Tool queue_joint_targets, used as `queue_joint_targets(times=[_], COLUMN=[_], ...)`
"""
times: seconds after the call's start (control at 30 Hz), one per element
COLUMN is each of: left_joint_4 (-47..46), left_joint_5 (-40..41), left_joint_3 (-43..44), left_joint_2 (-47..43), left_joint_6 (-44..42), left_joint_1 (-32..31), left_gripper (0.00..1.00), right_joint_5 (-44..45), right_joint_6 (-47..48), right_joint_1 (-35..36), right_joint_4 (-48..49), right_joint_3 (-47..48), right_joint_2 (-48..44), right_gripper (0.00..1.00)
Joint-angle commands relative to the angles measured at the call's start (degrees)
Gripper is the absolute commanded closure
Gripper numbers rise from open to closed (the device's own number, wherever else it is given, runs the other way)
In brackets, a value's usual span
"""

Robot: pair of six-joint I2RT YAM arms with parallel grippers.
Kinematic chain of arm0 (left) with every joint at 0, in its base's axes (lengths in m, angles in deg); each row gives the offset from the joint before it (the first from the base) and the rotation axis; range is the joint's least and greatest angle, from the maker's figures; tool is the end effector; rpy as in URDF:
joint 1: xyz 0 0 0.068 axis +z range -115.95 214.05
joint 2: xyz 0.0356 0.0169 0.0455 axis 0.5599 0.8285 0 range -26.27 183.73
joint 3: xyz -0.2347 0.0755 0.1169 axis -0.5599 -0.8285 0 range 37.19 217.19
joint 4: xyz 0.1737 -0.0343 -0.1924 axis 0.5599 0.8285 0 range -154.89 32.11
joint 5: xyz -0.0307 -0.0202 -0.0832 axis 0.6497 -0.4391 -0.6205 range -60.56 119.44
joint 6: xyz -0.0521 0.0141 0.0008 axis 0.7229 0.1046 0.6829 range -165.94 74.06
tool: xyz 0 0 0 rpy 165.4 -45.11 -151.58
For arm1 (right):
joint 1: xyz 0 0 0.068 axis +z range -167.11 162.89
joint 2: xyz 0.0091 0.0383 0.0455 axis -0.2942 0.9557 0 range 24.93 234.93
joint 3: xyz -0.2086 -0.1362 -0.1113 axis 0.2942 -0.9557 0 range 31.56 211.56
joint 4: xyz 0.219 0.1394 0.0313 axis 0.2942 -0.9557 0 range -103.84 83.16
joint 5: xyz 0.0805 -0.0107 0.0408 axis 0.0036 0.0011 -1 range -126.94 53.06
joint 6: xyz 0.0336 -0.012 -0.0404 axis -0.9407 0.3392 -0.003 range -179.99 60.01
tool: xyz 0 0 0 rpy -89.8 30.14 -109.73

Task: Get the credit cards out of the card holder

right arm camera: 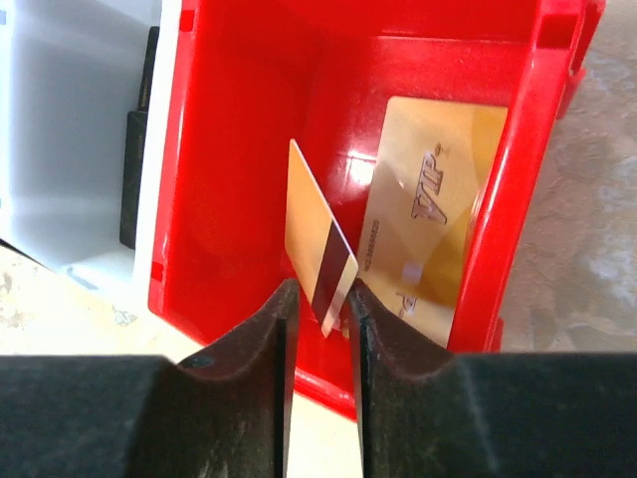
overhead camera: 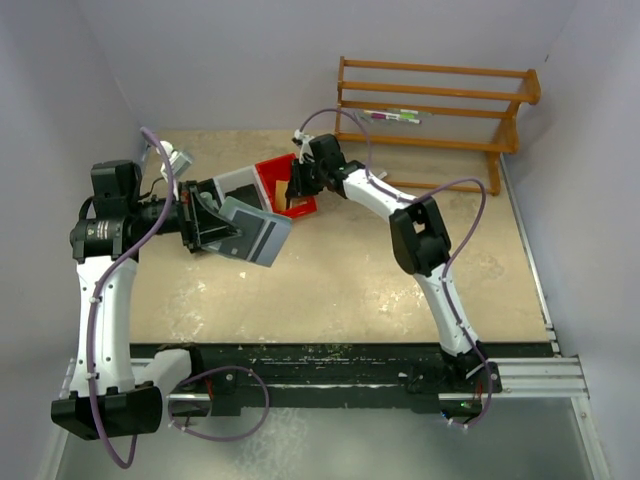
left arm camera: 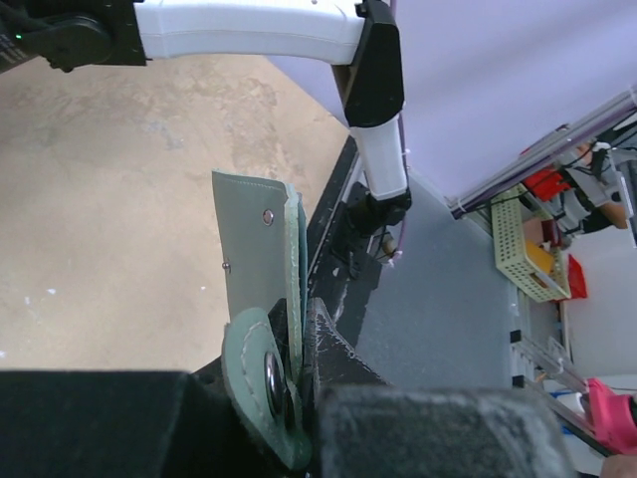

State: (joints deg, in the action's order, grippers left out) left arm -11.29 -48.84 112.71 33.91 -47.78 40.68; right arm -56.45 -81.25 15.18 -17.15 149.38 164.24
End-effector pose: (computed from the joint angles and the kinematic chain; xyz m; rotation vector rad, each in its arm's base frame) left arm 0.1759 -0.0147 0.4149 0.6283 1.8105 -1.3829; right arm 0.4683 0.3100 0.1951 -0.4246 2.1879 0.8968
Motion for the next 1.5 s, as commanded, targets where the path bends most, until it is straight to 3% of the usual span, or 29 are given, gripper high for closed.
queue_joint_targets(times=[0.0,0.27,0.47,0.67,0.8,0.9,1.23,1.33,1.47], left_joint_4=[-2.1,-3.1,-4.1,-4.1,-4.1,-4.1,-3.7,-3.7,-3.8], left_joint_5=[-7.1,-12.2,-16.4,-15.1,-15.6,-16.9,-18.4,-17.8,-16.9], left_joint_3=[2.4,1.8,1.6,1.4,1.1,1.2,1.6,1.8,1.9], left_joint_2=[-0.7,-0.4,0.6,0.4,0.4,0.4,1.1,1.3,1.3], left_joint_6=[1.7,3.5,5.9,5.7,5.7,6.1,7.2,7.2,7.2], left_joint_1=[0.1,0.2,0.2,0.2,0.2,0.2,0.1,0.2,0.2], left_gripper=[1.00,1.00,1.00,1.00,1.00,1.00,1.00,1.00,1.00], right_joint_5=[5.3,3.3,-8.2,-19.4,-29.2,-33.8,-40.1,-40.7,-40.1], right_joint_6=[2.8,0.5,-3.7,-16.4,-28.6,-32.4,-32.9,-33.3,-33.3], right_joint_1=[0.6,0.7,0.6,0.2,1.1,3.6,9.7,10.5,10.7], right_joint_4=[1.5,8.0,15.5,37.8,57.5,63.4,68.1,68.4,66.0], right_joint_3=[0.0,-9.1,-20.7,-38.4,-43.9,-45.5,-50.2,-51.3,-52.0], right_joint_2=[-7.2,-23.3,-37.5,-50.0,-51.3,-51.5,-53.4,-53.2,-52.7], right_gripper=[0.66,0.38,0.29,0.14,0.12,0.09,0.19,0.31,0.55])
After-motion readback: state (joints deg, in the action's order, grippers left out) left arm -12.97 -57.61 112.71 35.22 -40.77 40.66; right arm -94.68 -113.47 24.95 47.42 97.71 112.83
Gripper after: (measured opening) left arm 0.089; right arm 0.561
